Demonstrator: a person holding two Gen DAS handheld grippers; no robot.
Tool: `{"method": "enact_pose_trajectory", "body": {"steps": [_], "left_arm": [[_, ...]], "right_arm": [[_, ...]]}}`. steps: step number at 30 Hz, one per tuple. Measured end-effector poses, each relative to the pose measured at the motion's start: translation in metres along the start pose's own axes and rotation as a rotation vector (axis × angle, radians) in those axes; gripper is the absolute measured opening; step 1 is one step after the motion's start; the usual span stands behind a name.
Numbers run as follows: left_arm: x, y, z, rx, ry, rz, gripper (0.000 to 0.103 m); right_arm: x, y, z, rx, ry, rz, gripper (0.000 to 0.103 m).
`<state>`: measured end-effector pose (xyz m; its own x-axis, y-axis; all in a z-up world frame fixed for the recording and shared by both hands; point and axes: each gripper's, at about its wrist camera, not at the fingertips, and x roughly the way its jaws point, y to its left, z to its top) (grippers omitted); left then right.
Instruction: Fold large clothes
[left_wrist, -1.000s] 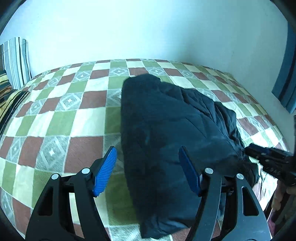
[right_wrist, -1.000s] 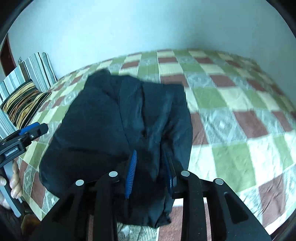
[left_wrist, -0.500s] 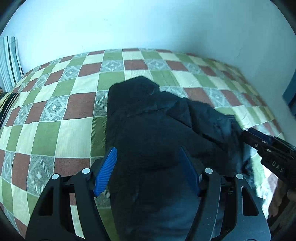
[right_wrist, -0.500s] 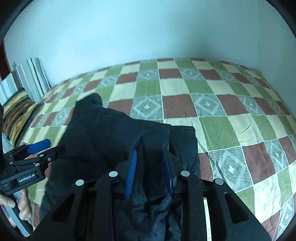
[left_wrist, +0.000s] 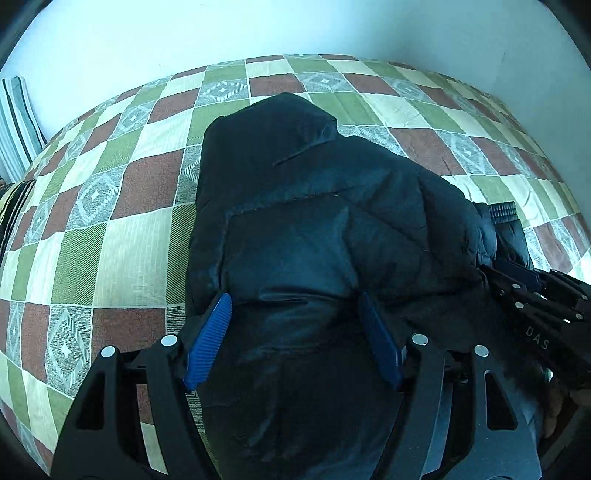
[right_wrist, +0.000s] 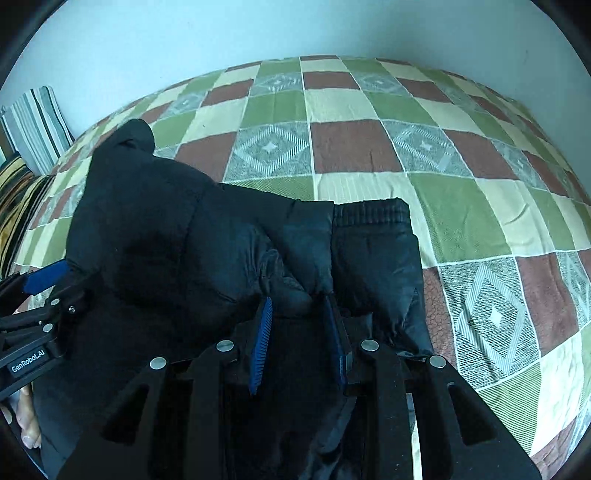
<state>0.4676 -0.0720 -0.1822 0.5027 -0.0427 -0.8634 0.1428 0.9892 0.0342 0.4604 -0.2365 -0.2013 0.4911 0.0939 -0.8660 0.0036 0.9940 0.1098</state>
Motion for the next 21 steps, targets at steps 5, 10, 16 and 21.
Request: {"method": "enact_pose_trajectory", "body": {"steps": [5, 10, 16, 21], "left_arm": [[0.009, 0.000, -0.003, -0.007, 0.004, 0.002, 0.071], [0.015, -0.004, -0.005, -0.002, -0.004, 0.024, 0.072], [0.019, -0.004, -0.009, -0.004, -0.024, 0.031, 0.072], [0.020, -0.003, -0.013, -0.009, -0.043, 0.028, 0.072]], "right_arm": [[0.010, -0.004, -0.004, 0.022, 0.003, 0.022, 0.029], [0.017, -0.004, -0.007, 0.025, -0.010, 0.019, 0.029], [0.019, -0.005, -0.012, 0.029, -0.040, 0.019, 0.028], [0.019, -0.005, -0.013, 0.031, -0.058, 0.022, 0.028]]}}
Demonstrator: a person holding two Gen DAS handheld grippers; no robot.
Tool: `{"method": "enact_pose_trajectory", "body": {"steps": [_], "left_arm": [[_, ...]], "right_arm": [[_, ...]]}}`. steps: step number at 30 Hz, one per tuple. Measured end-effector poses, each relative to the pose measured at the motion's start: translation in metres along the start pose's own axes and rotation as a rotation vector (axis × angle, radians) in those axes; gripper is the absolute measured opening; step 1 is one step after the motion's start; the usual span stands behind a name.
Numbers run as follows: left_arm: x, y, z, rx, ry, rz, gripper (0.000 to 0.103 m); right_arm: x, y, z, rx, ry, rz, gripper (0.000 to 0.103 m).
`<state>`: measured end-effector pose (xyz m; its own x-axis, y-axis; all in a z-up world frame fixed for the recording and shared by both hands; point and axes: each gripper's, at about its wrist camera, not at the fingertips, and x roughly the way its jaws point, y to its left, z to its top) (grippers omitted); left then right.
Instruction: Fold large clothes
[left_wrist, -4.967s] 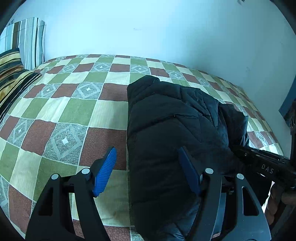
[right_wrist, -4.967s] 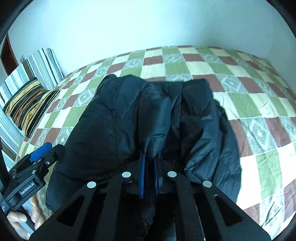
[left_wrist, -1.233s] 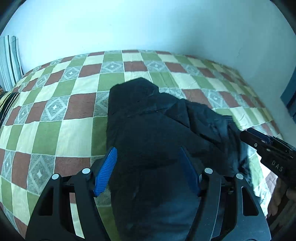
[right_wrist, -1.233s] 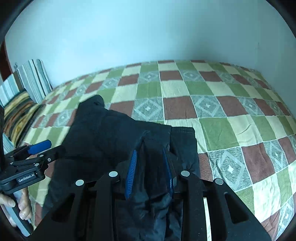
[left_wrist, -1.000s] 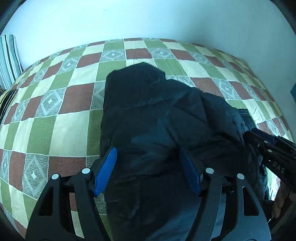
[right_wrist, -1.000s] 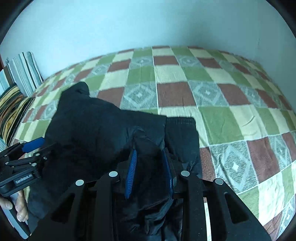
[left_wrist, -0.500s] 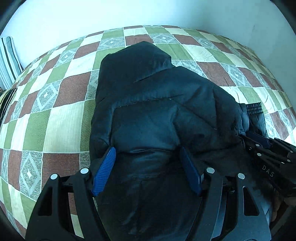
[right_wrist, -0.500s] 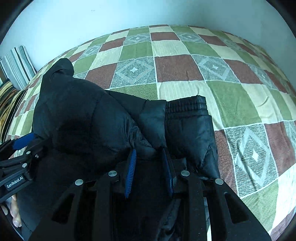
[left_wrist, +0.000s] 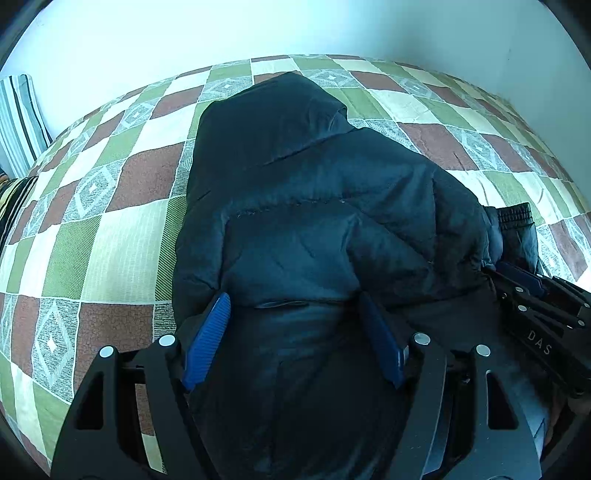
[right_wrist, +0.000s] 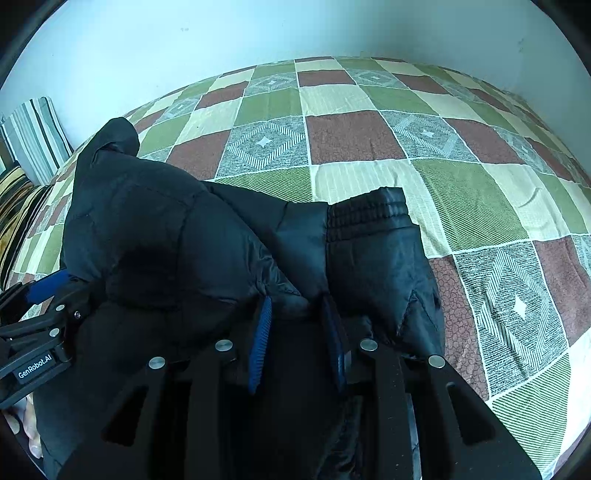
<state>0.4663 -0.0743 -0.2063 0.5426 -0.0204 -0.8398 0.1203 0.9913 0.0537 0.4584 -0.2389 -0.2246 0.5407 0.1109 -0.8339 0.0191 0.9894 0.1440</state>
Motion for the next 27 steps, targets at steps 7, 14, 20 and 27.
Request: {"method": "enact_pose_trajectory", "body": {"steps": [7, 14, 20, 27], "left_arm": [[-0.008, 0.001, 0.003, -0.003, -0.009, -0.011, 0.071], [-0.022, 0.003, 0.007, -0.001, -0.019, -0.023, 0.071], [-0.037, 0.004, 0.007, -0.006, -0.037, -0.014, 0.072], [-0.062, 0.004, 0.000, -0.012, -0.072, -0.015, 0.072]], "right_arm": [[-0.005, 0.003, 0.001, -0.022, -0.014, -0.017, 0.029], [-0.019, 0.005, 0.002, -0.027, -0.036, -0.027, 0.031], [-0.036, 0.004, 0.004, -0.017, -0.058, -0.032, 0.039], [-0.063, 0.007, -0.002, -0.012, -0.084, -0.021, 0.052]]}}
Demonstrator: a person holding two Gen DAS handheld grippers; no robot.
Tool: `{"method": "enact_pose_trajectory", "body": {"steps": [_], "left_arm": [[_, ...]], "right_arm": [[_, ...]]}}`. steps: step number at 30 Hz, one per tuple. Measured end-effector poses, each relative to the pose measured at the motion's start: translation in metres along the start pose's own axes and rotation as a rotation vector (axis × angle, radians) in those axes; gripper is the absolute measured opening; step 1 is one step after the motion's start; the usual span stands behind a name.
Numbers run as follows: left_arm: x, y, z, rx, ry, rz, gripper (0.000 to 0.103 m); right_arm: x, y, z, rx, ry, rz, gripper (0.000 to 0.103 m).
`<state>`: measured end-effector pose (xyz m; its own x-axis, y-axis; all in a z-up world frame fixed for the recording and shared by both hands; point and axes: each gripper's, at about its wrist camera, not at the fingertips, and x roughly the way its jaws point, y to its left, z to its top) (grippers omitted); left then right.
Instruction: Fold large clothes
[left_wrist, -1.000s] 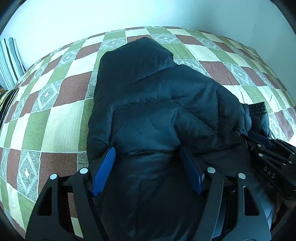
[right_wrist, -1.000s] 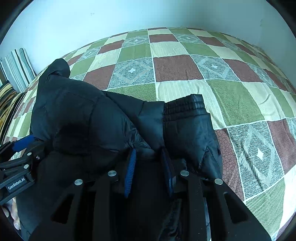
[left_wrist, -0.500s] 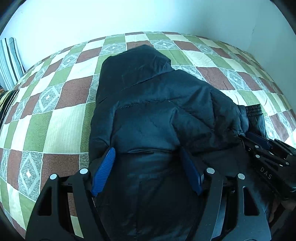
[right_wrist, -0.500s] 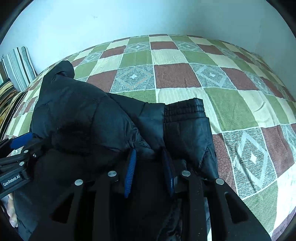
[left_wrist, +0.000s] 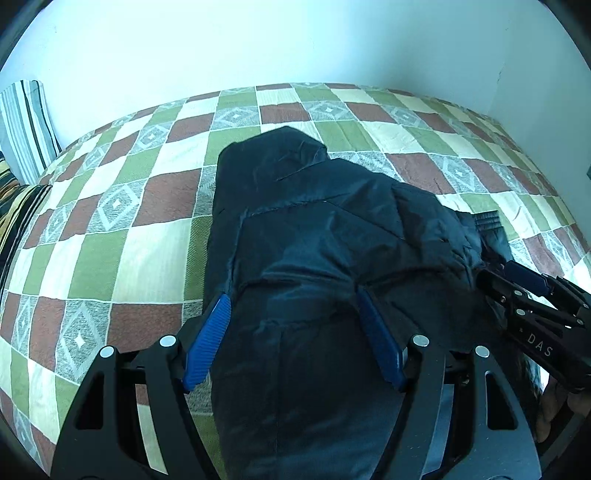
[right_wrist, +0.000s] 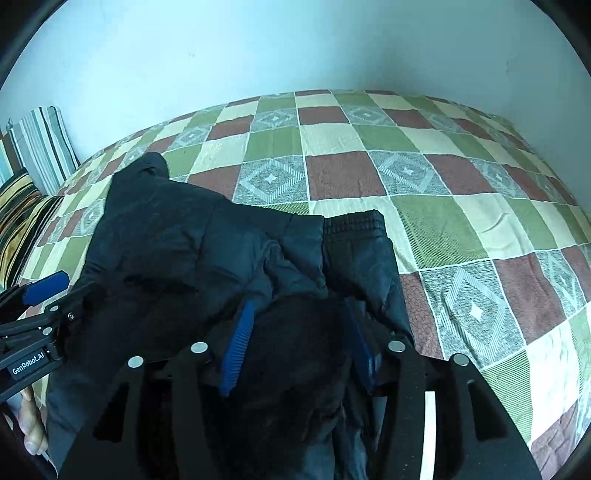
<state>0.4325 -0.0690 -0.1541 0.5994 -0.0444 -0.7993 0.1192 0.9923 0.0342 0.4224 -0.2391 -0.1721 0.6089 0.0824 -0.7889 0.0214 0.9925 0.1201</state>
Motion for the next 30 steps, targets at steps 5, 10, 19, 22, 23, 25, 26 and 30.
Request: {"method": "enact_pose_trajectory", "body": {"steps": [5, 10, 19, 22, 23, 25, 26, 30], "left_arm": [[-0.023, 0.001, -0.009, -0.008, -0.027, -0.008, 0.076], [-0.050, 0.003, -0.025, -0.011, -0.065, -0.011, 0.077], [-0.089, 0.014, -0.061, -0.057, -0.090, -0.027, 0.078], [-0.104, 0.012, -0.073, -0.071, -0.105, -0.040, 0.079], [-0.109, 0.010, -0.077, -0.068, -0.111, -0.038, 0.079], [-0.118, 0.006, -0.084, -0.062, -0.120, -0.032, 0.081], [-0.121, 0.006, -0.086, -0.063, -0.121, -0.031, 0.083], [-0.137, 0.000, -0.095, -0.061, -0.133, -0.036, 0.083]], "right_arm": [[-0.021, 0.000, -0.009, 0.014, -0.007, 0.008, 0.055], [-0.046, -0.002, -0.027, 0.015, -0.020, 0.004, 0.058], [-0.092, -0.009, -0.064, 0.029, -0.055, 0.017, 0.062], [-0.109, -0.010, -0.070, 0.045, -0.077, 0.025, 0.062], [-0.115, -0.008, -0.072, 0.045, -0.085, 0.026, 0.062], [-0.125, -0.003, -0.075, 0.037, -0.101, 0.025, 0.062], [-0.130, -0.001, -0.077, 0.030, -0.108, 0.023, 0.062], [-0.144, 0.008, -0.082, 0.008, -0.128, 0.019, 0.063]]}}
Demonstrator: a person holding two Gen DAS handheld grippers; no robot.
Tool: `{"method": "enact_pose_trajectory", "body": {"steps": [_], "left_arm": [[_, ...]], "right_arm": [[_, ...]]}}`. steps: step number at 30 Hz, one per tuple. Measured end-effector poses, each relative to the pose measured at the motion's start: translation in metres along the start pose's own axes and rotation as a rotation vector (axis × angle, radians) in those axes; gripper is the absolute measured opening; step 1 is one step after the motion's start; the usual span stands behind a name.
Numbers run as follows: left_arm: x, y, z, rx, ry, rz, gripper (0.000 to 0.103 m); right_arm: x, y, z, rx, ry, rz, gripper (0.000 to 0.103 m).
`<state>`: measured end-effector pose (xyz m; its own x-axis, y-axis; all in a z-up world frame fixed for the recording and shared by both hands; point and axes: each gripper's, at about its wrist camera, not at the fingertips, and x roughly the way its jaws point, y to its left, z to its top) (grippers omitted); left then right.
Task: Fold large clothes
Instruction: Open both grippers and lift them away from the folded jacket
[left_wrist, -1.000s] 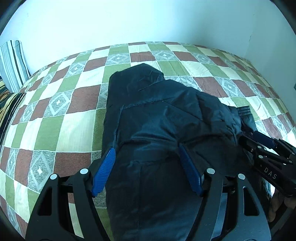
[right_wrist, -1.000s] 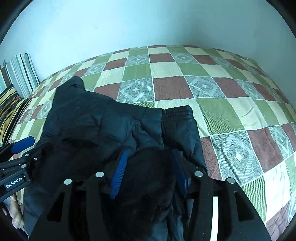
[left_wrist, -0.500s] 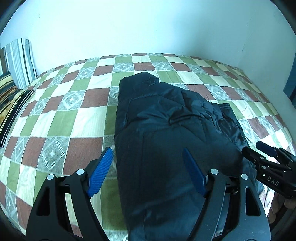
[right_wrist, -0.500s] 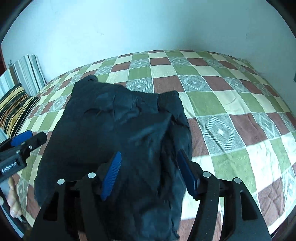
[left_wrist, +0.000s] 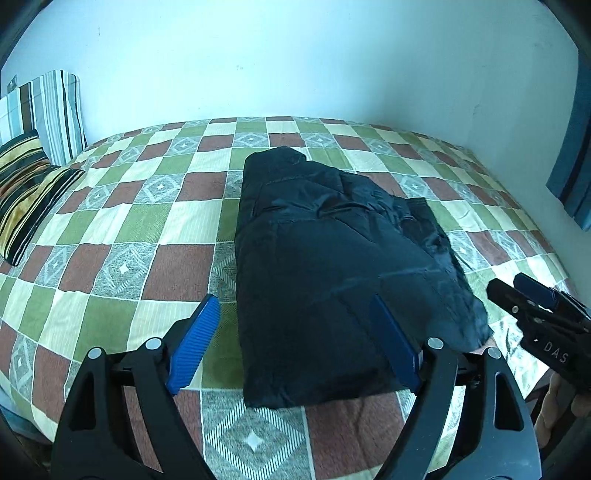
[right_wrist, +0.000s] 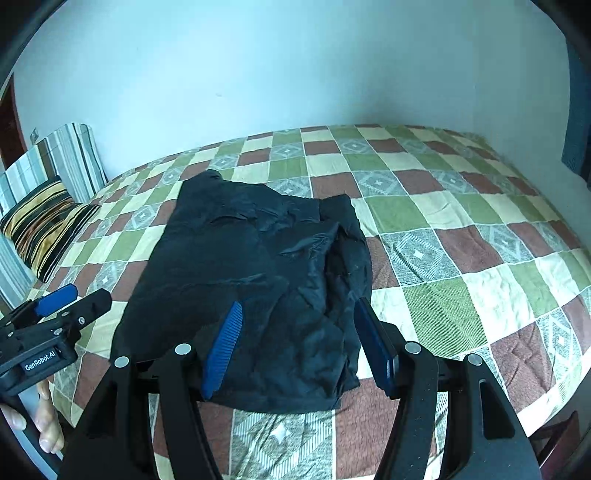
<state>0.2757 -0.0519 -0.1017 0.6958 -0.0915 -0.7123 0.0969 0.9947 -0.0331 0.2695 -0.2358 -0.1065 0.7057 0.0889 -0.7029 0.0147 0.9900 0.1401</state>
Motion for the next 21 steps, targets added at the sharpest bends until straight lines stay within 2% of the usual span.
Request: {"method": "enact_pose_trajectory", "body": {"steps": [3, 6, 10, 21], "left_arm": [[-0.012, -0.003, -0.002, 0.009, -0.023, 0.005, 0.087], [-0.023, -0.004, -0.003, 0.013, -0.051, 0.018, 0.089], [-0.035, -0.003, -0.003, 0.007, -0.081, 0.026, 0.091], [-0.061, -0.001, -0.010, -0.003, -0.135, 0.047, 0.093]], "right_arm": [[-0.007, 0.008, -0.003, -0.021, -0.008, -0.009, 0.064], [-0.015, 0.014, -0.006, -0.034, -0.026, -0.012, 0.072], [-0.024, 0.024, -0.009, -0.062, -0.050, -0.029, 0.076], [-0.046, 0.029, -0.012, -0.059, -0.089, -0.034, 0.078]]}}
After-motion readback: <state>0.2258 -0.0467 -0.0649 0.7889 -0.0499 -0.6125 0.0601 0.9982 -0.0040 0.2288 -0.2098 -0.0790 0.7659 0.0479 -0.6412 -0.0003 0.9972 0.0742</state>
